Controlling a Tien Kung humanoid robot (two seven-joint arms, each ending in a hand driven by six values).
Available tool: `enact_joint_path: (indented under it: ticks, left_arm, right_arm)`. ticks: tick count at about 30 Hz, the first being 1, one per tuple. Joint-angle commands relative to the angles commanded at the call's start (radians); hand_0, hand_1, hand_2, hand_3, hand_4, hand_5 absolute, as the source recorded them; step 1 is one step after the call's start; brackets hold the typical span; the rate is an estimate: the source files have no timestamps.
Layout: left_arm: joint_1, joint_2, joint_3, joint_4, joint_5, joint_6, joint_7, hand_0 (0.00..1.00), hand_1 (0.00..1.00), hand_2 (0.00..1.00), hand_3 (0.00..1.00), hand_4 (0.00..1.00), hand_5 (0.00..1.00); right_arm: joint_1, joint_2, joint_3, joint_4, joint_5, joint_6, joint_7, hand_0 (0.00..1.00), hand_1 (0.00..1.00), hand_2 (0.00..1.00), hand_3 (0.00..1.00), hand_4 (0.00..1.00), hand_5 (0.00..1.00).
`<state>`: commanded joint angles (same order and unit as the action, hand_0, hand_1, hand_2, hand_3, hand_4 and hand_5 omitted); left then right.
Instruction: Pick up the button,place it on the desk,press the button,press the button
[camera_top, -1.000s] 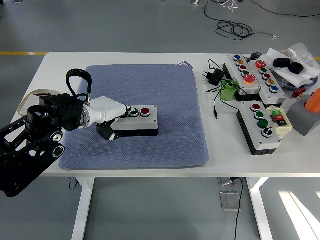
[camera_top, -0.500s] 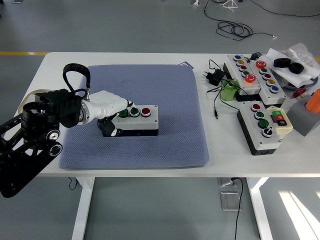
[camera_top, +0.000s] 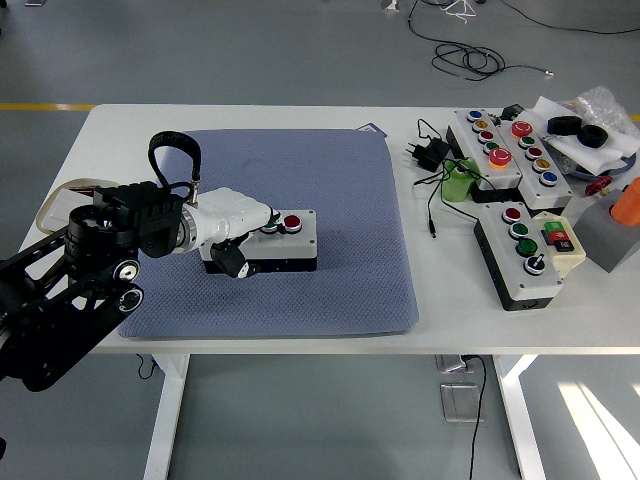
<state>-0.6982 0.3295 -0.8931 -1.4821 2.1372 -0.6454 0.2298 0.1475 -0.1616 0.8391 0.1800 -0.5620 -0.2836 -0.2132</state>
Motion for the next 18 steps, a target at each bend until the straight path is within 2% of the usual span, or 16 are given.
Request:
enact_joint_path:
  ticks: [8,13,14,18]
  left_arm:
    - [0.001,0.003,-0.014,-0.036,-0.012,0.000,-0.002,0.008,0.104,0.108,0.852,0.709,0.194]
    - [-0.006,-0.005,-0.004,-0.018,-0.016,0.000,-0.004,0.008,0.104,0.108,0.852,0.709,0.194]
    - [-0.009,-0.008,0.000,-0.009,-0.019,0.000,-0.005,0.012,0.107,0.111,0.911,0.706,0.184]
    - [-0.019,-0.017,0.001,0.022,-0.020,0.013,-0.008,0.012,0.107,0.111,0.911,0.706,0.184]
  right_arm:
    - [0.000,-0.001,-0.002,0.000,0.001,0.002,0.001,0.787,0.797,0.817,0.751,0.412,0.479]
    - [0.001,-0.001,-0.002,0.000,0.001,0.003,0.001,0.787,0.797,0.817,0.751,0.412,0.479]
    - [0.001,-0.001,-0.001,0.000,0.001,0.002,0.001,0.787,0.797,0.817,0.751,0.412,0.479]
    - [0.004,-0.001,-0.003,0.000,0.005,0.002,0.002,0.787,0.797,0.817,0.751,0.412,0.479]
